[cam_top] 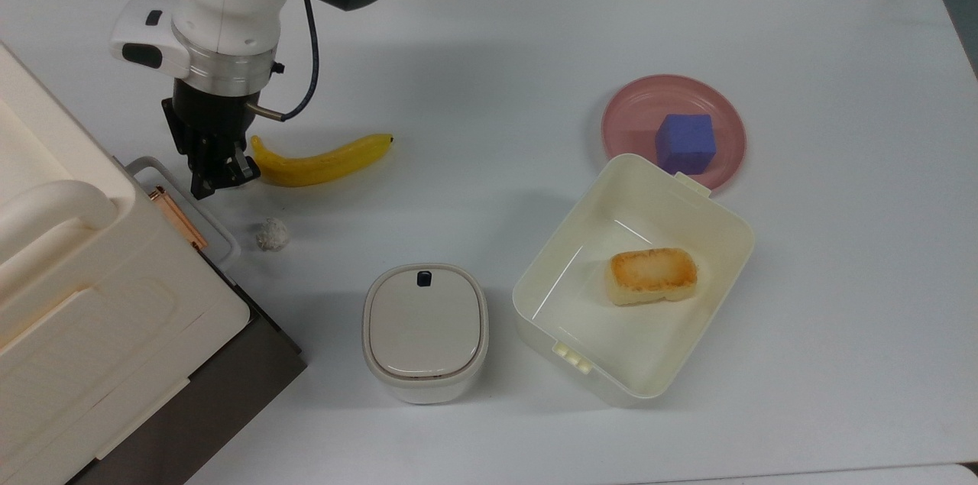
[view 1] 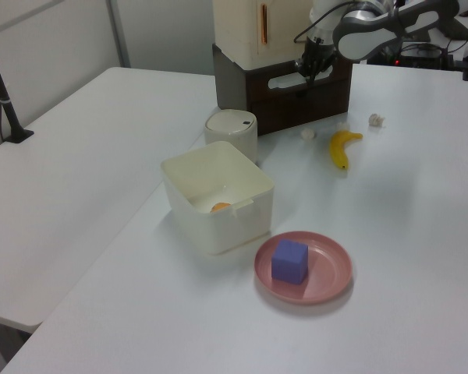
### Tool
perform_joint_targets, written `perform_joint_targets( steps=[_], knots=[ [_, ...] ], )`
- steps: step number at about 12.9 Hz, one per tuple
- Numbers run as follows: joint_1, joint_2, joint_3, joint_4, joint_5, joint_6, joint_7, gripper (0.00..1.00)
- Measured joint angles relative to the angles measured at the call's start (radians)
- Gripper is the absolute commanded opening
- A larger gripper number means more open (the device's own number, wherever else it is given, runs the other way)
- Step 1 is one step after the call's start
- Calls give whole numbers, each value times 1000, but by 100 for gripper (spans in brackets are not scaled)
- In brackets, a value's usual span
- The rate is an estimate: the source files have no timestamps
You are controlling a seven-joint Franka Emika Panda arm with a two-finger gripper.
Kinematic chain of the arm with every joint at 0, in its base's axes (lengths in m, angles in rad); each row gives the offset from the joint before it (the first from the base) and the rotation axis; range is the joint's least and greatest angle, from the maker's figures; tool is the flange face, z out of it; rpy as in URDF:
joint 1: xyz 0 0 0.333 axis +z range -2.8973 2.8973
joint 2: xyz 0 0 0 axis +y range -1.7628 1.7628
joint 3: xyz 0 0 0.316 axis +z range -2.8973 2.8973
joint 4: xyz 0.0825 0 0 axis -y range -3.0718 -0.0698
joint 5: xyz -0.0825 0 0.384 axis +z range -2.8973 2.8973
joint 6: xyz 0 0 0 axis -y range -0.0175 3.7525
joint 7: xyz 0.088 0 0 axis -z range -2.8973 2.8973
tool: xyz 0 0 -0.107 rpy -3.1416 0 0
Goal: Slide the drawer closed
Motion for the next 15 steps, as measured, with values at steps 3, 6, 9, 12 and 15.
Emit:
perform_joint_targets(
  steps=[3,6,9,12,15],
  knots=[
    [0,3,-1,2,0,9,0,1],
    [0,5,-1,2,-6,21,-1,1],
    [2,-8,0,6,-6,43,-25,1],
    [4,-83,43,-29,4,21,-78,1],
    [25,-167,86,-60,123,-121,-213,2]
  ],
)
